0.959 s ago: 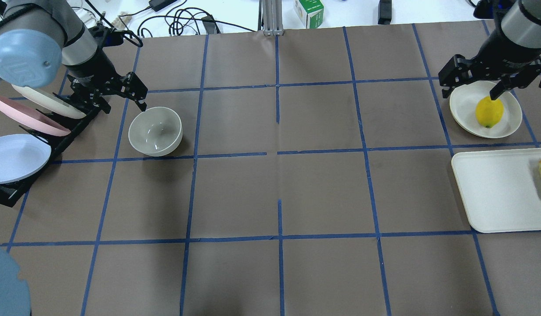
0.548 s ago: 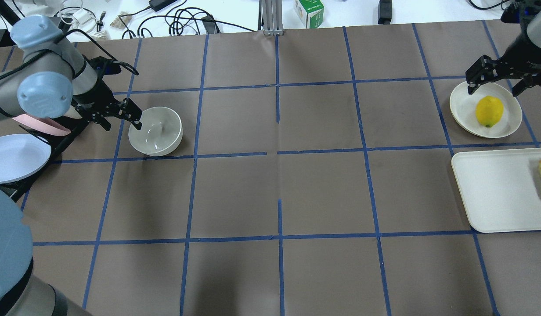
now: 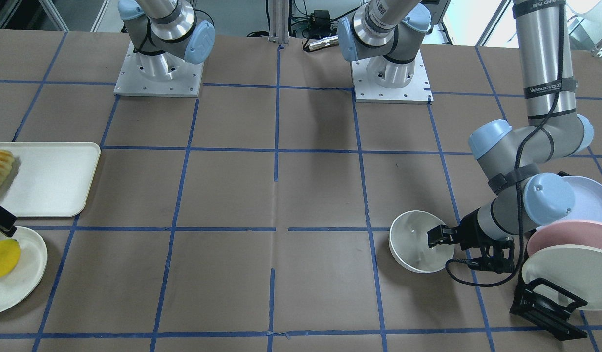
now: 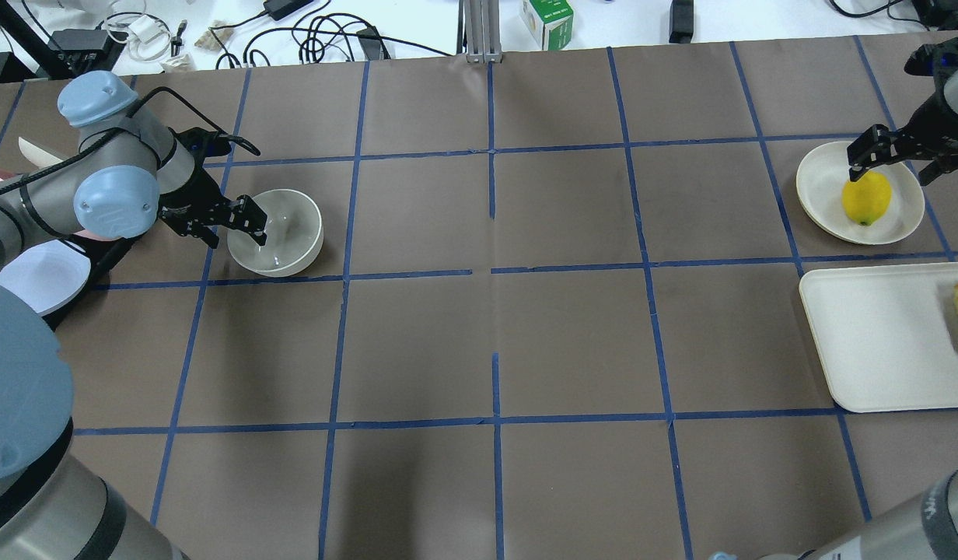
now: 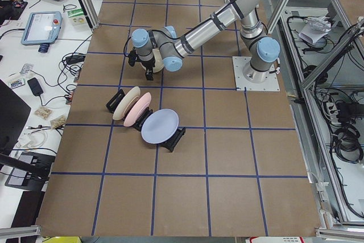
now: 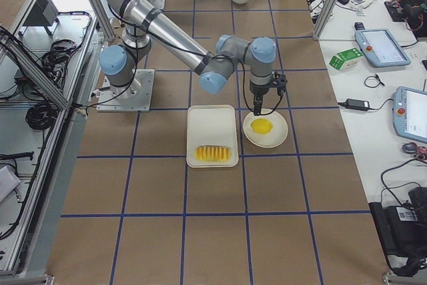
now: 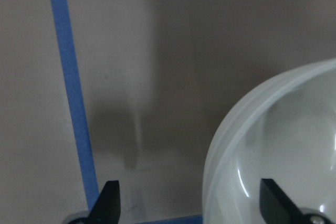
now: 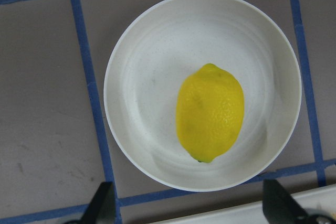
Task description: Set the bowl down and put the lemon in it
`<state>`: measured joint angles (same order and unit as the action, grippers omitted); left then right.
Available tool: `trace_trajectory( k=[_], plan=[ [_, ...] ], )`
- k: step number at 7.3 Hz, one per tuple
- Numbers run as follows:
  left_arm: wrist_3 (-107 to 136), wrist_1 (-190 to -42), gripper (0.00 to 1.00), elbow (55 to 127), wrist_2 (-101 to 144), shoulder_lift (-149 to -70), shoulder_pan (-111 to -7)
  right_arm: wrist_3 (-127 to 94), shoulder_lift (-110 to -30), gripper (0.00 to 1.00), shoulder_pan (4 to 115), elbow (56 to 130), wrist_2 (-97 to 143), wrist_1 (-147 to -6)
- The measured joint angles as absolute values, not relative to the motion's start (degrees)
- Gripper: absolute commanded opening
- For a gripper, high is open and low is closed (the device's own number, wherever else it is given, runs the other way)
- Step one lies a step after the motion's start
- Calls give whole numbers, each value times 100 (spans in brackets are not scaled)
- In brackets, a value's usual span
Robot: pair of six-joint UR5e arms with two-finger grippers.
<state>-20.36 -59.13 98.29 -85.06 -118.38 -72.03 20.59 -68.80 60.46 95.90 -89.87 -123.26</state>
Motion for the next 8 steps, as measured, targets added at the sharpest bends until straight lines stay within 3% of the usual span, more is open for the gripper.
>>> trace_trajectory(
  k=[4,6,8],
  plan=[
    [-1946,-5962,0,9815,-8374,-11793,-7210,2060,-5982,100,5795,9158,-8963,-12426],
    [-1917,-6161,0,9773,-8300,-11589,-7345,1965,-5713,94,5770,8964,-8936,-12410],
    [-1711,-6353,0,9738,-7945,-11357,-7743,1782,-5663,8,5766,8926,-8681,-12402]
  ],
)
